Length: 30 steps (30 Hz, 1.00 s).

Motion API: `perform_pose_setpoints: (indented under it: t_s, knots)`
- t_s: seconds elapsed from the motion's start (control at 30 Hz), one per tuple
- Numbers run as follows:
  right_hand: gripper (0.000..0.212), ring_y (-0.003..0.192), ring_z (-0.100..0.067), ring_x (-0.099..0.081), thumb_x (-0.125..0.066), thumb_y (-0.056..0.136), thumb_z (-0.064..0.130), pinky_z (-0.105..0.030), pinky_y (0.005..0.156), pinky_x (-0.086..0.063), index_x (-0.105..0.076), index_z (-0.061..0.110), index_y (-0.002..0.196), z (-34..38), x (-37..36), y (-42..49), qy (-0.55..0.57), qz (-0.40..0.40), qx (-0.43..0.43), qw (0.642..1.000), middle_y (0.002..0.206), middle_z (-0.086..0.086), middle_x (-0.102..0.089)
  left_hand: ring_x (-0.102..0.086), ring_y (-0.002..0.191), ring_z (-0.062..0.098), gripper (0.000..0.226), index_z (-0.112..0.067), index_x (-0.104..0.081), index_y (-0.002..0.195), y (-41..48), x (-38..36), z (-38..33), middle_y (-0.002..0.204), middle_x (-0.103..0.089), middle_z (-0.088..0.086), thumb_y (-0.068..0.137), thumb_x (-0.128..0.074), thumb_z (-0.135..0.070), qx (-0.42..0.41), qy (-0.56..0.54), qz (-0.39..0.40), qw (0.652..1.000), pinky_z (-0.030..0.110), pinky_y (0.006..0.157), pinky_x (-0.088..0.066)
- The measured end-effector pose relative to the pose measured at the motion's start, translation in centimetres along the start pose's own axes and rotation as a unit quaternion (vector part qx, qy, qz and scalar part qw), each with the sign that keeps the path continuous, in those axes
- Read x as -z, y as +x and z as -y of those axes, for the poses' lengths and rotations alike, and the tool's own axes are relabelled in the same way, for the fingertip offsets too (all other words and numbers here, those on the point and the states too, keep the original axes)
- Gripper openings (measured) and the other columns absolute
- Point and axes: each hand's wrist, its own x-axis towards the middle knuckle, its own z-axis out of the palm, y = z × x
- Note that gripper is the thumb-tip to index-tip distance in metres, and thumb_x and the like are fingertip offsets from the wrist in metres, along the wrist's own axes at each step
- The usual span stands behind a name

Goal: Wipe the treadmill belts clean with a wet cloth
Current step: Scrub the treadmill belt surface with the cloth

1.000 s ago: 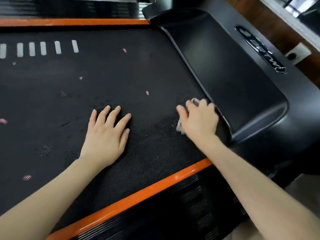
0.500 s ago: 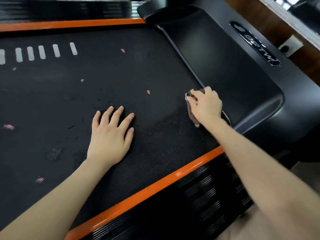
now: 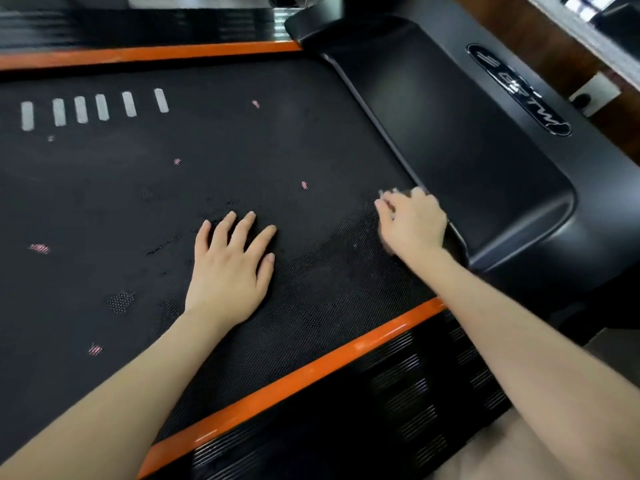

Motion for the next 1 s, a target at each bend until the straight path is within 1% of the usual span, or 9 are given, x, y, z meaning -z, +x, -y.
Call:
perform_pose_setpoints:
  t_s: [0.1, 0.23, 0.27, 0.4, 0.57, 0.67, 0.7, 0.77, 1.0]
  knots:
    - [0.047, 0.068, -0.034, -0.056, -0.036, 0.089, 0.048, -0.032, 0.051, -0.044, -0.072, 0.018, 0.093, 2.2, 1.2, -6.8, 0.075, -0.013, 0.13, 0.989, 0.08, -0.014, -0.059, -0.039, 0.131, 0.038, 0.051, -0.019, -0.054, 0.132, 0.0, 0.1, 0.0, 0.139, -0.049, 0.015, 0.094, -0.028, -0.041, 0.001, -0.002, 0.004, 1.0, 0.055, 0.111, -0.02]
    - [0.037, 0.064, -0.026, -0.055, -0.045, 0.089, 0.044, -0.027, 0.045, -0.044, -0.075, 0.024, 0.096, 1.7, 1.0, -6.7, 0.104, -0.002, 0.225, 0.969, 0.079, -0.006, -0.059, -0.038, 0.131, 0.039, 0.052, -0.019, -0.054, 0.133, -0.1, 0.1, 0.2, 0.139, -0.049, 0.016, 0.094, -0.026, -0.041, -0.006, 0.0, 0.002, 1.0, 0.054, 0.111, -0.02]
    - [0.036, 0.066, -0.028, -0.056, -0.045, 0.089, 0.043, -0.028, 0.047, -0.043, -0.075, 0.025, 0.095, 1.6, 0.7, -5.4, 0.092, -0.014, 0.217, 0.972, 0.08, -0.007, -0.059, -0.038, 0.131, 0.039, 0.052, -0.019, -0.054, 0.133, -0.1, 0.1, 0.2, 0.139, -0.049, 0.016, 0.094, -0.026, -0.041, -0.006, -0.001, 0.0, 1.0, 0.054, 0.111, -0.02]
    - [0.036, 0.066, -0.034, -0.054, -0.046, 0.09, 0.039, -0.028, 0.051, -0.031, -0.075, 0.018, 0.088, 2.4, 0.0, -4.0, 0.086, -0.058, 0.069, 0.992, 0.081, -0.012, -0.058, -0.038, 0.131, 0.039, 0.052, -0.019, -0.053, 0.133, -0.1, -0.1, 0.1, 0.139, -0.048, 0.016, 0.095, -0.026, -0.041, -0.007, -0.002, 0.0, 1.0, 0.054, 0.111, -0.019]
    - [0.043, 0.067, -0.025, -0.056, -0.046, 0.082, 0.056, -0.028, 0.047, -0.043, -0.074, 0.027, 0.097, 1.1, 1.5, -9.0, 0.076, -0.004, 0.188, 0.979, 0.081, -0.004, -0.059, -0.037, 0.132, 0.039, 0.053, -0.019, -0.053, 0.134, -0.2, 0.0, 0.4, 0.14, -0.048, 0.015, 0.095, -0.025, -0.041, -0.009, -0.002, 0.001, 1.0, 0.054, 0.111, -0.019]
    - [0.042, 0.072, -0.033, -0.058, -0.043, 0.085, 0.052, -0.034, 0.053, -0.048, -0.073, 0.023, 0.087, -3.7, 1.6, -5.8, -0.023, -0.034, 0.102, 0.994, 0.083, -0.009, -0.059, -0.038, 0.132, 0.039, 0.052, -0.02, -0.054, 0.133, -0.1, 0.0, 0.4, 0.139, -0.048, 0.015, 0.094, -0.026, -0.041, -0.009, -0.009, 0.0, 1.0, 0.054, 0.111, -0.019]
    - [0.041, 0.076, -0.035, -0.057, -0.044, 0.089, 0.048, -0.035, 0.056, -0.047, -0.072, 0.019, 0.088, -4.7, 1.6, -4.6, -0.063, -0.021, 0.065, 0.996, 0.086, -0.012, -0.057, -0.038, 0.132, 0.039, 0.052, -0.02, -0.054, 0.133, -0.1, 0.0, 0.4, 0.139, -0.048, 0.015, 0.094, -0.027, -0.041, -0.005, -0.013, 0.0, 1.0, 0.054, 0.111, -0.019]
    - [0.032, 0.083, -0.036, -0.053, -0.05, 0.094, 0.038, -0.036, 0.059, -0.037, -0.068, 0.012, 0.092, -4.9, 1.0, -2.7, -0.127, 0.003, 0.054, 0.99, 0.093, -0.015, -0.055, -0.038, 0.131, 0.039, 0.052, -0.02, -0.054, 0.133, -0.1, 0.0, 0.3, 0.139, -0.048, 0.016, 0.094, -0.027, -0.041, -0.003, -0.017, 0.001, 1.0, 0.054, 0.111, -0.019]
    - [0.023, 0.073, -0.035, -0.05, -0.06, 0.091, 0.028, -0.033, 0.053, -0.03, -0.068, 0.008, 0.082, -2.9, -2.1, 2.8, -0.065, -0.059, 0.035, 0.996, 0.086, -0.016, -0.055, -0.051, 0.116, 0.037, 0.051, -0.013, -0.063, 0.118, 2.0, 0.6, 1.2, 0.123, -0.059, 0.015, 0.089, -0.033, -0.041, 0.003, -0.045, -0.028, 0.999, 0.054, 0.106, -0.028]
